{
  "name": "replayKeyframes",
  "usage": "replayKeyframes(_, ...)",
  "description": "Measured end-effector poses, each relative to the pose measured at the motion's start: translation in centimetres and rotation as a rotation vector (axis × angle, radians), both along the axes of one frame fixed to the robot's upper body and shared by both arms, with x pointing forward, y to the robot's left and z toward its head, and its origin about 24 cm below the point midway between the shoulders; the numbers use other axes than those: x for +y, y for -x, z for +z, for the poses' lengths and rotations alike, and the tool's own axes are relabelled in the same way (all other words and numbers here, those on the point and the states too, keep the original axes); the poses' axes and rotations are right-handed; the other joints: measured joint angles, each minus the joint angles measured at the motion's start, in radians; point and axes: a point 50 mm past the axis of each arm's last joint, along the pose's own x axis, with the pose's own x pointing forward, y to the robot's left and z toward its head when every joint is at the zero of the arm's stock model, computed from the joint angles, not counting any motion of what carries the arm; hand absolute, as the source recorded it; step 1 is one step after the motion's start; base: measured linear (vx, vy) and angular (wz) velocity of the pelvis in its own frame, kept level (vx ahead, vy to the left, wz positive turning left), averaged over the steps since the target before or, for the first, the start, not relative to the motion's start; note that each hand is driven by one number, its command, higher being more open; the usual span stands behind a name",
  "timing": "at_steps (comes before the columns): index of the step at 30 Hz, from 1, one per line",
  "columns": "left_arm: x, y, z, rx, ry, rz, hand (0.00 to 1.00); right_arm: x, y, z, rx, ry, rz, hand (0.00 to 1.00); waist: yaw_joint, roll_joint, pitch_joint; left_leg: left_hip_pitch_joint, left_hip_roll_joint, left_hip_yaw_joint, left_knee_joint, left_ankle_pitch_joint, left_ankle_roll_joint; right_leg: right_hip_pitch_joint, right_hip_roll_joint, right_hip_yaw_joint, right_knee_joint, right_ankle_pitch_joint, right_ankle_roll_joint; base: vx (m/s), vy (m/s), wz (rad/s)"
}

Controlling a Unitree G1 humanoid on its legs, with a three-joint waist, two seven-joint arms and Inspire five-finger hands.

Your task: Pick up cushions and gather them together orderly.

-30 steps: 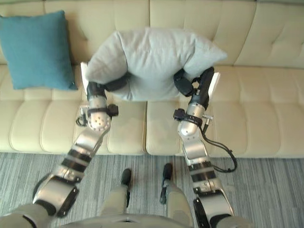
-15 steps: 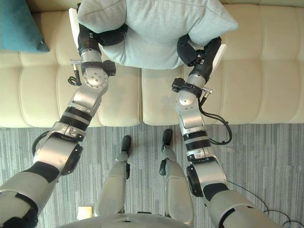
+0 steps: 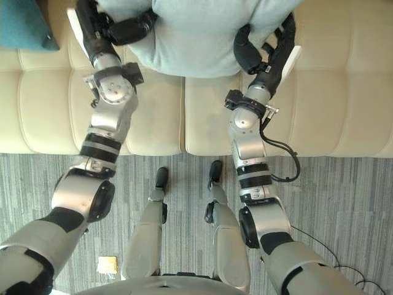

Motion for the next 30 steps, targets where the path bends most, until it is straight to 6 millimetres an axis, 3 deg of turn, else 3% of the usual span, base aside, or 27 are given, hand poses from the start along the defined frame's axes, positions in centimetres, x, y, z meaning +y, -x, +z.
replayKeyframes(3, 0.6, 0.1, 3.0, -0.062, -0.02, -0.005, 1.0, -0.8, -0.5, 2.6, -0.054, -0.014, 0.004, 1.0, -0.001, -0.005, 0.007, -0.013, -0.001, -0.007, -0.01, 0.013, -0.005, 0.0, 0.004, -0.011, -0.031, 0.023, -0.006, 0.01, -0.002, 0.04)
replayKeyframes(10, 1.4, 0.0, 6.9, -0.109, 0.046, -0.044, 1.0, -2.4, -1.7, 8.1, -0.121, -0.024, 0.056, 1.0, -0.002, -0.005, 0.007, -0.003, 0.007, -0.02, -0.054, 0.038, -0.015, 0.001, 0.006, -0.026, -0.042, 0.026, -0.009, 0.05, -0.005, 0.06)
replayKeyframes(16, 3.2, -0.2, 7.4, -0.1, 0.118, -0.082, 1.0, -2.2, -2.7, 8.5, -0.071, -0.076, 0.166, 1.0, -0.001, -0.005, 0.007, 0.01, 0.008, -0.021, -0.069, 0.042, -0.019, 0.015, 0.004, -0.037, -0.05, 0.026, -0.009, 0.06, 0.013, 0.03)
replayKeyframes(21, 5.6, -0.4, 6.6, -0.068, 0.161, -0.122, 1.0, -3.7, -3.1, 8.1, -0.01, -0.046, 0.156, 1.0, 0.003, -0.004, 0.007, 0.029, 0.008, -0.02, -0.069, 0.042, -0.019, 0.039, 0.003, -0.041, -0.056, 0.026, -0.009, 0.04, 0.018, 0.03)
replayKeyframes(24, 8.2, 0.3, 4.1, -0.071, 0.144, -0.1, 1.0, -5.4, -1.7, 7.4, -0.059, 0.006, 0.144, 1.0, 0.007, -0.004, 0.007, 0.043, 0.01, -0.012, -0.069, 0.042, -0.019, 0.052, 0.005, -0.036, -0.058, 0.026, -0.009, 0.05, 0.013, -0.03)
replayKeyframes(27, 10.1, 0.9, -1.3, 0.021, 0.149, -0.067, 1.0, -8.0, 0.2, 3.8, -0.048, 0.014, 0.097, 1.0, 0.01, -0.004, 0.007, 0.066, 0.008, -0.008, -0.071, 0.04, -0.018, 0.079, 0.005, -0.035, -0.067, 0.024, -0.007, 0.04, 0.015, 0.0)
replayKeyframes(29, 10.7, 2.1, -6.8, 0.114, 0.191, -0.056, 1.0, -10.1, 2.3, -0.6, -0.007, -0.003, 0.038, 1.0, 0.012, -0.004, 0.005, 0.072, 0.006, -0.002, -0.072, 0.031, -0.008, 0.083, 0.004, -0.029, -0.069, 0.021, -0.003, 0.03, 0.017, -0.03)
replayKeyframes(30, 10.5, 2.4, -8.1, 0.137, 0.199, -0.057, 1.0, -10.4, 2.7, -1.6, 0.008, -0.016, 0.028, 1.0, 0.012, -0.004, 0.005, 0.073, 0.006, -0.001, -0.071, 0.03, -0.007, 0.086, 0.004, -0.029, -0.07, 0.021, -0.002, 0.05, 0.025, -0.01)
